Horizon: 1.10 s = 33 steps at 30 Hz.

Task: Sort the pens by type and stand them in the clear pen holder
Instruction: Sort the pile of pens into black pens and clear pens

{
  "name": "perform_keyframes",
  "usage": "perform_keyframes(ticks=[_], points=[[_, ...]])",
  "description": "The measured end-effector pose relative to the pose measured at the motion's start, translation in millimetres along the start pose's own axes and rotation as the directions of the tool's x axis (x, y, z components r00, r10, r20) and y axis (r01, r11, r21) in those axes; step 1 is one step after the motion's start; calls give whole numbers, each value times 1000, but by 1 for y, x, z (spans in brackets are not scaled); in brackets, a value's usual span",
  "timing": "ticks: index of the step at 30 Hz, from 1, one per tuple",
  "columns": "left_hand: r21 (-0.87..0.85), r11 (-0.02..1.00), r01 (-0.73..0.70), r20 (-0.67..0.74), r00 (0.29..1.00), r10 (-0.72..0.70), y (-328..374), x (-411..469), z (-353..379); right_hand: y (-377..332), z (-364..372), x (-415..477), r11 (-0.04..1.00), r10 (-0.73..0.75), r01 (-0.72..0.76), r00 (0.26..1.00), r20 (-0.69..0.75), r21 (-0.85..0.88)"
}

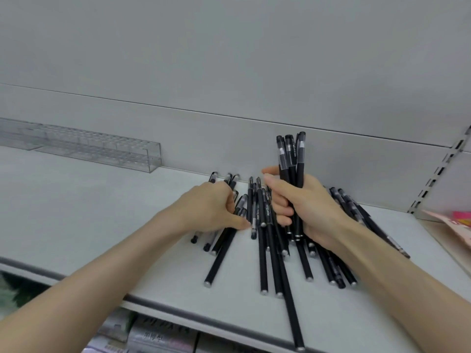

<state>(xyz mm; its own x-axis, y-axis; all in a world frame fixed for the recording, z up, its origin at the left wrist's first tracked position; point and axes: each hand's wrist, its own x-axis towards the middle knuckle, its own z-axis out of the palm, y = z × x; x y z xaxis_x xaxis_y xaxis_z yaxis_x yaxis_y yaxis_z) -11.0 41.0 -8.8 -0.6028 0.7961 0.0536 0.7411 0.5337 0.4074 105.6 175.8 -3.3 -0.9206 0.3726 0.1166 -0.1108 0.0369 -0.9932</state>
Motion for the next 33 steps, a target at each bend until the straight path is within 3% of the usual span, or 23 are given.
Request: perform_keyframes(ticks=[6,11,16,21,24,26,29,31,33], points=[[-69,997,16,71,997,-11,2,8,-3,1,3,0,996,-25,20,998,-59,-83],[3,1000,11,121,993,-11,6,14,-3,-1,5,-2,999,9,-13,996,-94,-47],[-86,996,4,103,995,5,1,17,-7,-2,5,-3,999,22,-26,995,-97,-36],[-7,999,-43,67,997,44,4,16,-1,-2,4,-2,999,20,-25,994,-110,-44],[-135,990,-37,66,997,46,3,15,-5,-1,3,-3,999,24,-26,993,-117,-21],[-382,924,-27,40,998,46,-2,13,-15,-2,3,-3,1000,15,-16,992,-129,-9],[-772,628,-96,-46,994,96,-3,13,-29,-3,3,-3,997,13,-4,992,-124,73],[-861,481,-169,-119,984,133,3,16,-30,-5,3,-4,992,1,6,998,-57,129],[-832,499,-242,-193,970,148,11,17,-24,-8,4,-6,991,-28,24,999,28,134]])
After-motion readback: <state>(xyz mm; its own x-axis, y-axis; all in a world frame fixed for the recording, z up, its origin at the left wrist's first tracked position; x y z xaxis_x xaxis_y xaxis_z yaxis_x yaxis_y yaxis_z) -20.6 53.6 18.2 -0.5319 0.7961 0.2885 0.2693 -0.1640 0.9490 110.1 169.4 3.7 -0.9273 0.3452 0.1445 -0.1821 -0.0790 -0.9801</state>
